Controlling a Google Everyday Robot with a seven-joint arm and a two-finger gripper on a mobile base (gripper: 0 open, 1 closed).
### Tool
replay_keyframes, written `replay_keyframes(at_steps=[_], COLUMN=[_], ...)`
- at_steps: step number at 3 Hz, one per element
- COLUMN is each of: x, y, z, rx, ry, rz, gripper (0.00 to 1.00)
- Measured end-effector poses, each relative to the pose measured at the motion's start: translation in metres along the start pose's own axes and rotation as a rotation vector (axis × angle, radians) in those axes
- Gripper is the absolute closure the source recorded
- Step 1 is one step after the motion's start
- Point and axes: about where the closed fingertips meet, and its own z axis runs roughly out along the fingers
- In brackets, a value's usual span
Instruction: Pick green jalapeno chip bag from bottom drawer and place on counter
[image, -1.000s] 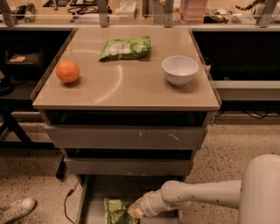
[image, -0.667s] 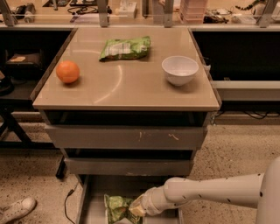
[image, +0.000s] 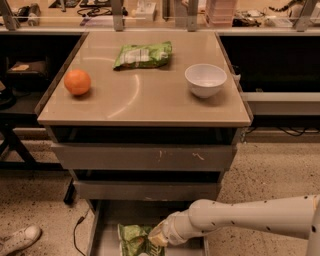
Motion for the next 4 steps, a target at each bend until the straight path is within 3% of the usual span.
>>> replay_keyframes(at_steps=[1,2,3,4], x=[-0.033,-0.076,-0.076,-0.102], y=[0.021,0.038,0.038,0.047], z=[-0.050,-0.103,-0.103,-0.128], rx=[0.027,0.081,0.081,0.096], ry=[-0.002,-0.003,-0.003,-0.017], rz=[-0.030,-0.106,-0.107,-0.147], gripper=[1.00,1.00,1.00,1.00])
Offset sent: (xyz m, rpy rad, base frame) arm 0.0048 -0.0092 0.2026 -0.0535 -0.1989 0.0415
